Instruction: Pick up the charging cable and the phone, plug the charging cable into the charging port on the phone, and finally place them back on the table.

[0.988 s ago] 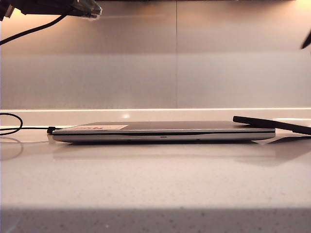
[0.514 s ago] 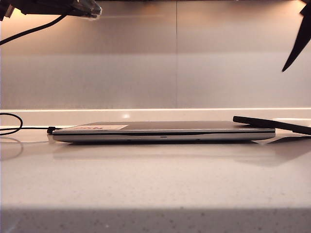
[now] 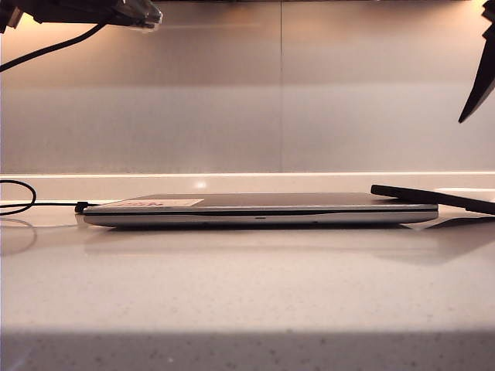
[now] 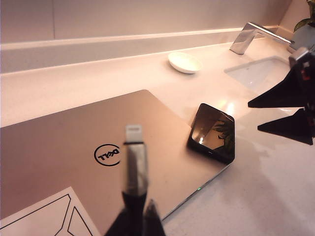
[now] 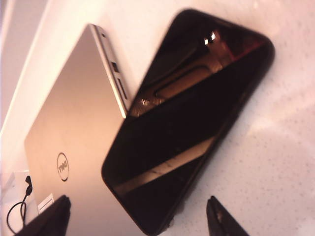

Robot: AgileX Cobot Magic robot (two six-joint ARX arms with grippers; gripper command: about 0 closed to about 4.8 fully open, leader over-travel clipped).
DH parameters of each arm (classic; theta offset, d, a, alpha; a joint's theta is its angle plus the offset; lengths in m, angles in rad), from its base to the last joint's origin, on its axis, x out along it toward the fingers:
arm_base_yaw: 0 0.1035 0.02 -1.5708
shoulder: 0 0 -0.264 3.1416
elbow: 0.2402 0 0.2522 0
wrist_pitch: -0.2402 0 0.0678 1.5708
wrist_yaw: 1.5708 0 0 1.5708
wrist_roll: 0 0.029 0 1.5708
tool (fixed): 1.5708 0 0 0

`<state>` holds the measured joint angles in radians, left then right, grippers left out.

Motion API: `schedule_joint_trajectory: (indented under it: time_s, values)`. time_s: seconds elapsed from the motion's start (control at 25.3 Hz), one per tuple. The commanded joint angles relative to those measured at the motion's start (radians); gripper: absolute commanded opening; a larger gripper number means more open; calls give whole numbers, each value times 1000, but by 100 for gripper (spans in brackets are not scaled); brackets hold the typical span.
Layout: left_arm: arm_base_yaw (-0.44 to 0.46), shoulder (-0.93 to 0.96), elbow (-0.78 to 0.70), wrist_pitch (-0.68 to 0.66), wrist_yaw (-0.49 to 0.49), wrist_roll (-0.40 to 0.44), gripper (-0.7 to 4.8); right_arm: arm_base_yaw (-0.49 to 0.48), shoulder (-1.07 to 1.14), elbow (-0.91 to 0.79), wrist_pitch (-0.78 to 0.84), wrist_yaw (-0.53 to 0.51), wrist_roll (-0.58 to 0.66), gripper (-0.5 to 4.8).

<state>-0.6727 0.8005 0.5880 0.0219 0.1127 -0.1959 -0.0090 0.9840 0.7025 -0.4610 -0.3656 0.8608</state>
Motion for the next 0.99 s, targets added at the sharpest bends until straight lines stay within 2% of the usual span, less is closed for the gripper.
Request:
schedule_joint_trajectory:
  time_s: [0.04, 0.47, 0.99]
  values:
    - [0, -1, 2, 17, 4, 5, -6, -10, 20, -14, 35, -45, 30, 364]
    - [0, -1, 2, 18, 4, 5, -6, -11, 28, -206, 332, -80, 236, 355]
    - [0, -1, 2, 18, 4, 5, -6, -10, 85, -238, 408, -48, 243, 355]
